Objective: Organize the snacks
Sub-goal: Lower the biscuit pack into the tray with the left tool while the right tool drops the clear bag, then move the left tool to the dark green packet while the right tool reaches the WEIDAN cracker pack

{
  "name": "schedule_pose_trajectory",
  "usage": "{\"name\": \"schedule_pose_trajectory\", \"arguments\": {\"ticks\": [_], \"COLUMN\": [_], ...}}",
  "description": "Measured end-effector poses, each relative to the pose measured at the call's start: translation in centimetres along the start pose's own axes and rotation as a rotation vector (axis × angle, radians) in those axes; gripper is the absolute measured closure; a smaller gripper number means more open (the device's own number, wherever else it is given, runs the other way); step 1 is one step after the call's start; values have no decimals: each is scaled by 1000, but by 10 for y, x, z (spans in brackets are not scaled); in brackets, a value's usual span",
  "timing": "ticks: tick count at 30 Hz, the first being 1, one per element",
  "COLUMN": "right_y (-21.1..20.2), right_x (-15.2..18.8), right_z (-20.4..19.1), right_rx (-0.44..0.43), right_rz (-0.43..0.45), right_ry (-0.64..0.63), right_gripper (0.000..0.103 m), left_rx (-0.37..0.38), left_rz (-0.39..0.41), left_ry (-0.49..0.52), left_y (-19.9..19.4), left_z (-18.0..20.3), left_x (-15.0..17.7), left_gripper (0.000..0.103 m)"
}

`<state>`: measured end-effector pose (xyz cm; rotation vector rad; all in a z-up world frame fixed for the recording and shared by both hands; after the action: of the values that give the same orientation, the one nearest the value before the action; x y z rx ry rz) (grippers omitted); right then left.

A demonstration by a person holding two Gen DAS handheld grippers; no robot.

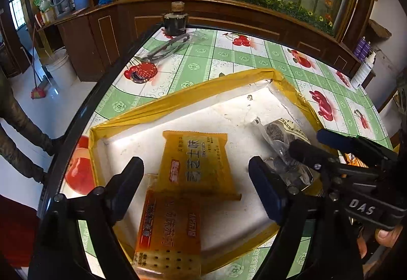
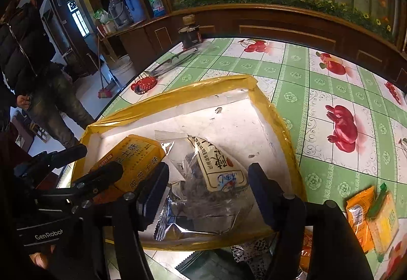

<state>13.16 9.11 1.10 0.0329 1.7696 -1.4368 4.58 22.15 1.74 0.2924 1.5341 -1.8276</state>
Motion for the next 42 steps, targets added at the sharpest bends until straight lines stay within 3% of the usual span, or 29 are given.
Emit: {"name": "schedule_pose_trajectory", "arguments": {"ticks": [4, 10, 13, 20, 25, 31, 42], "right_y": [-21, -65, -87, -113, -115, -106, -85], "right_x": [6, 30, 48, 103, 136, 154, 157], "right_z": [19, 56, 81, 150, 184, 192, 161], "right_rx": [1, -16, -7, 79, 111, 130, 138], "right_rz": [25, 70, 92, 74, 42, 5, -33], "right_ry": [44, 119, 150, 219, 248, 247, 223], "right_gripper": [31, 27, 27, 25, 25, 25, 25], "left_rx": [0, 15, 30, 121, 237, 311, 445], "left_rz": [28, 56, 63, 29, -1, -34, -171], "left_ry": [23, 52, 113, 263, 426, 679, 854], "left_y": [-15, -39, -48, -45, -40, -32, 3], "left_z": [5, 17, 35, 100, 148, 181, 183], "left_x": [-2, 0, 9, 50, 86, 109, 107], "left_gripper": [0, 0, 0, 0, 0, 0, 0]}}
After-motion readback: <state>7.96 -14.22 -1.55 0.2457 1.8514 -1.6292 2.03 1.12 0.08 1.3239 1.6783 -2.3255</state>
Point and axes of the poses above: each gripper's, at about its wrist camera, not at the fingertips, and y roughly the way its jaws point, z to its right, x to its underside, the point moved 6 cm from there along y, roughly the way its jaws point, and after that the axes turned 15 degrees about x, right-handed, at the moved point
